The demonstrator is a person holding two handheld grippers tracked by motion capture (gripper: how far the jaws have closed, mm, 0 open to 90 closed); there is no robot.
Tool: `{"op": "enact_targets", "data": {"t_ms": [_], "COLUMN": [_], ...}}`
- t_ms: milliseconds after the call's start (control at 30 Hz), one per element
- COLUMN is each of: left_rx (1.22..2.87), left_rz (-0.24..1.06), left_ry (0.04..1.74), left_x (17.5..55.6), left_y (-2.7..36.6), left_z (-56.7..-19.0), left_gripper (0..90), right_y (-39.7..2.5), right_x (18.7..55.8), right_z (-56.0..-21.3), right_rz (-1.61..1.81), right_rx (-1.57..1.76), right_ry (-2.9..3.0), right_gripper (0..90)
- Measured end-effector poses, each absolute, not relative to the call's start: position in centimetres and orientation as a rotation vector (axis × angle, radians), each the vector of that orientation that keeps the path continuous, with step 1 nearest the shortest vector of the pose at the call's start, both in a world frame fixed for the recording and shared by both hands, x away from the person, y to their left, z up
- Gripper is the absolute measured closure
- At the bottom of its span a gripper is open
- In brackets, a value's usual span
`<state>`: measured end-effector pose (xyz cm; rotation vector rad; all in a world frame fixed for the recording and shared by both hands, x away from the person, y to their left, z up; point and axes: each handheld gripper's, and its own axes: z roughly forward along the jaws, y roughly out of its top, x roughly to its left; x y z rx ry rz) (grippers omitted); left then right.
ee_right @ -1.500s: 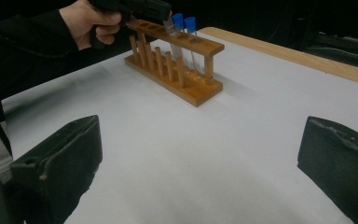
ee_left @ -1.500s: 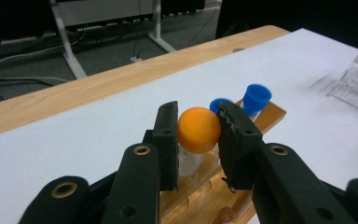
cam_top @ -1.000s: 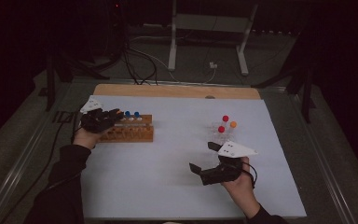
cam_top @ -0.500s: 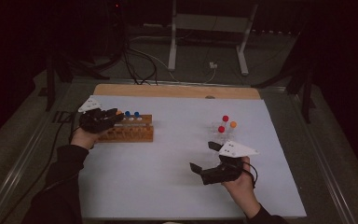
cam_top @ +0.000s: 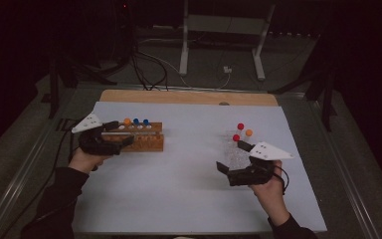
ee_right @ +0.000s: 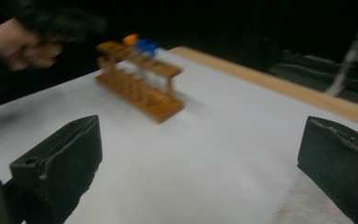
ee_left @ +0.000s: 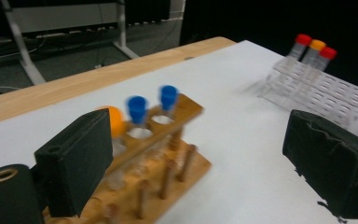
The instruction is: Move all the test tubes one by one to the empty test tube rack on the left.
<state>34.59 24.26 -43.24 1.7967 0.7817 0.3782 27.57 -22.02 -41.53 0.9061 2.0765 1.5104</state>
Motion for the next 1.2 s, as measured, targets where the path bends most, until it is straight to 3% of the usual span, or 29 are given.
{"op": "enact_targets", "data": {"t_ms": [67,400,633,800,1200], "left_rx": [1.788,1.816,1.830,1.835,1.853], "left_rz": [0.355,0.294,0.279,0.269,0.254], "left_ry": [0.768,0.671,0.643,0.635,0.639], "left_x": [33.9,31.5,30.9,30.8,30.8], "left_y": [23.7,21.2,20.5,20.3,20.2], "left_z": [-43.4,-44.0,-44.0,-44.2,-44.8], "left_gripper": [4.3,2.5,2.6,2.6,2.6], "right_y": [-23.0,-27.0,-28.6,-28.8,-28.3], "right_x": [27.9,30.8,32.4,33.5,35.6], "right_z": [-41.3,-42.8,-44.7,-45.9,-47.1], "right_rz": [1.474,1.350,1.291,1.246,1.167], "right_rx": [0.932,1.134,1.213,1.250,1.244], "right_ry": [2.040,1.952,1.922,1.942,1.982], "right_gripper": [0.0,0.1,17.3,36.2,59.8]}}
